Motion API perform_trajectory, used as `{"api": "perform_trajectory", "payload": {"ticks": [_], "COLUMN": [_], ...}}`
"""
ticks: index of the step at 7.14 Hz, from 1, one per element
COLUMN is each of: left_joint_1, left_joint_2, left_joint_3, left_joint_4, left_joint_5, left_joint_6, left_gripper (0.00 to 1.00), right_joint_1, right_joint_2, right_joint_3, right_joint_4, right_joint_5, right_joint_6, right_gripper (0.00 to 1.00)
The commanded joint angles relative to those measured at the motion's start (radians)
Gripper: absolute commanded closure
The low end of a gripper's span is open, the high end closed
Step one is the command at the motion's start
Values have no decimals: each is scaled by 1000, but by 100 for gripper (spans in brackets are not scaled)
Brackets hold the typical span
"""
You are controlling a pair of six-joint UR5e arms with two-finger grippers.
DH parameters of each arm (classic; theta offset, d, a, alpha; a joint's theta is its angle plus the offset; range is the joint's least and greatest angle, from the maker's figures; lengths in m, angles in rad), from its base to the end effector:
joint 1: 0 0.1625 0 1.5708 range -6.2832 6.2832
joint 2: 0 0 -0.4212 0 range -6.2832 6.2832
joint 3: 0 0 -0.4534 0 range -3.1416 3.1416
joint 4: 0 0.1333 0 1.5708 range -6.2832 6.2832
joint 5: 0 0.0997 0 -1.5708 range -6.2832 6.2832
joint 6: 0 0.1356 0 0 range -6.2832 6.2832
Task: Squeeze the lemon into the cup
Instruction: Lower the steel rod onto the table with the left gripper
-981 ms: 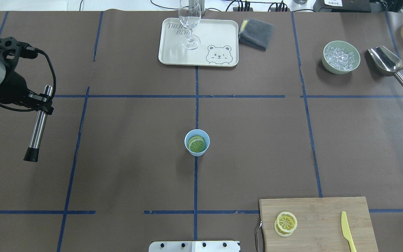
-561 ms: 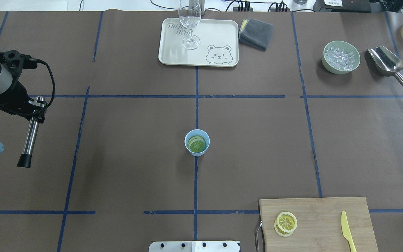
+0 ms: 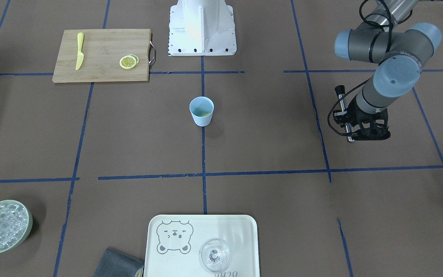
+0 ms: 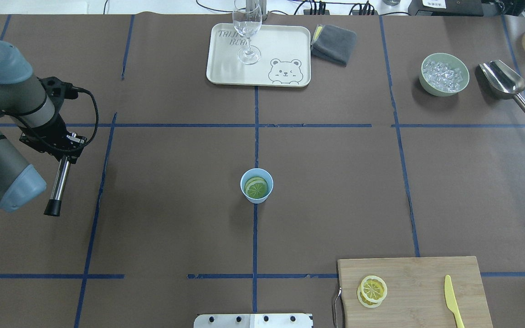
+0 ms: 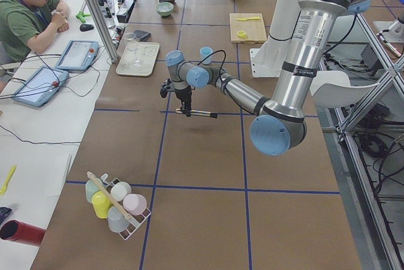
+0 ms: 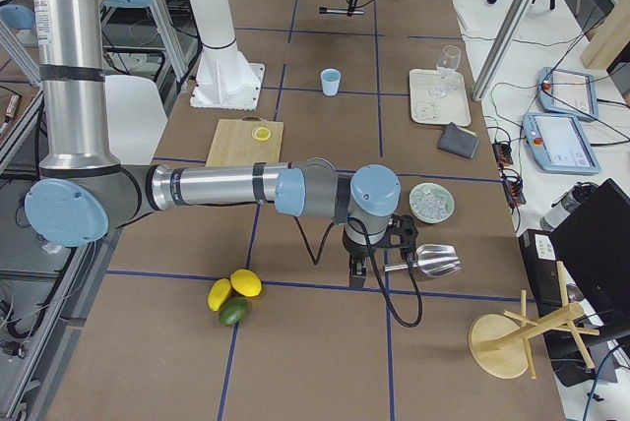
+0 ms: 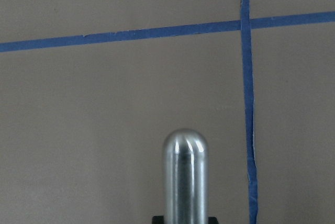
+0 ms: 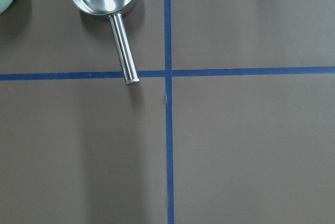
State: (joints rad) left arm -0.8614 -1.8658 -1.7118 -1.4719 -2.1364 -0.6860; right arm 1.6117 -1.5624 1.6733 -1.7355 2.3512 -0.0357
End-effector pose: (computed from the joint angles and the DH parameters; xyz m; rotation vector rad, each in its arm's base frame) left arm 0.3874 -0.5444 0.4491 -0.1085 0.6402 0.1179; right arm 0.0603 -0.5465 0.6351 -0.0211 -0.7816 0.0259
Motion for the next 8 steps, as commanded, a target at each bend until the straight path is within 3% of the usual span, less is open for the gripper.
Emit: {"api": "perform_trajectory", "payload": {"ticks": [1,7,8], "left_joint_1": [35,36,36], "left_joint_2": [-21,-18,-19], "left_joint_3": [41,93,98], "left_joint_4": [-2,-4,-4], "left_joint_5": [6,49,49], "left_joint_6": [-26,-23,-23], "left_gripper": [100,100,78], "right_joint_1": [-1,-6,-6], "right_joint_2": [1,1,1], "right_joint_3": [0,0,0], "right_joint_4": [1,1,1], "right_joint_5": [-1,-1,-1], "right_joint_6": [-1,-3,-1], "right_gripper": [0,0,0]}}
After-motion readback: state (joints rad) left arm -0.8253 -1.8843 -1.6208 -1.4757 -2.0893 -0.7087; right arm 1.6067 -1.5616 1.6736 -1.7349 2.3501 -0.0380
